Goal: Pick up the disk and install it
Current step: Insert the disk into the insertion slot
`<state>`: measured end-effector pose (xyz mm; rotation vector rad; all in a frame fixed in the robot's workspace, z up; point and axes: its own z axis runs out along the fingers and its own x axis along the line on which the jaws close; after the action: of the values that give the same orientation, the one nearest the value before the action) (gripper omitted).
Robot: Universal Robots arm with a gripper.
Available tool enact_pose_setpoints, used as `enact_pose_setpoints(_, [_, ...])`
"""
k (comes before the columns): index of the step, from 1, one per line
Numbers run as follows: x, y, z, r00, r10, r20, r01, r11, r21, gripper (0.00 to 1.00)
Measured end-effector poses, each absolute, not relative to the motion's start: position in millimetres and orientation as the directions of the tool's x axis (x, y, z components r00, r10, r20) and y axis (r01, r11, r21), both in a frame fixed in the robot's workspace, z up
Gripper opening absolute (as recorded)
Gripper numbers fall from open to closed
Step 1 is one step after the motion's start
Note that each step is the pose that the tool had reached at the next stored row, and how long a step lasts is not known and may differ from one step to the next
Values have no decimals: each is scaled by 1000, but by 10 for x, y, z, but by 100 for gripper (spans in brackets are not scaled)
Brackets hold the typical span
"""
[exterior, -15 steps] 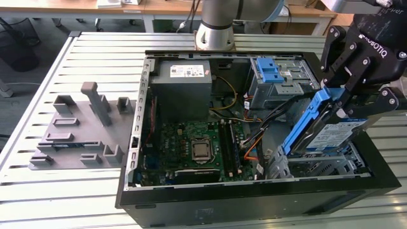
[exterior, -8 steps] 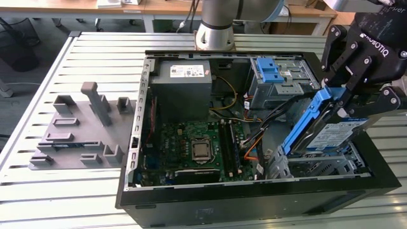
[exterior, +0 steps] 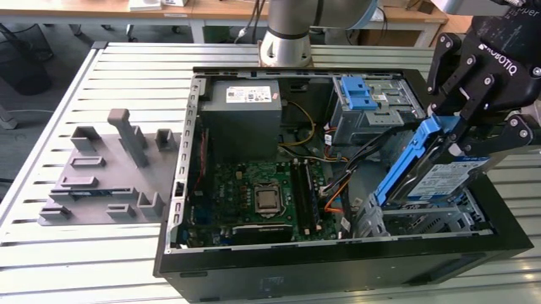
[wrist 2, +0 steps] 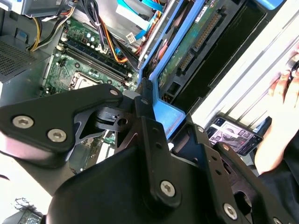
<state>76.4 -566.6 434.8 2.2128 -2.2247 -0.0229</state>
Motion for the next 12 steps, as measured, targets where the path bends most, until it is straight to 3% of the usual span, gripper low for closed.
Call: enact_pose_setpoints(12, [739, -5669, 4321, -5, -1000, -8, -1000, 5, 13, 36])
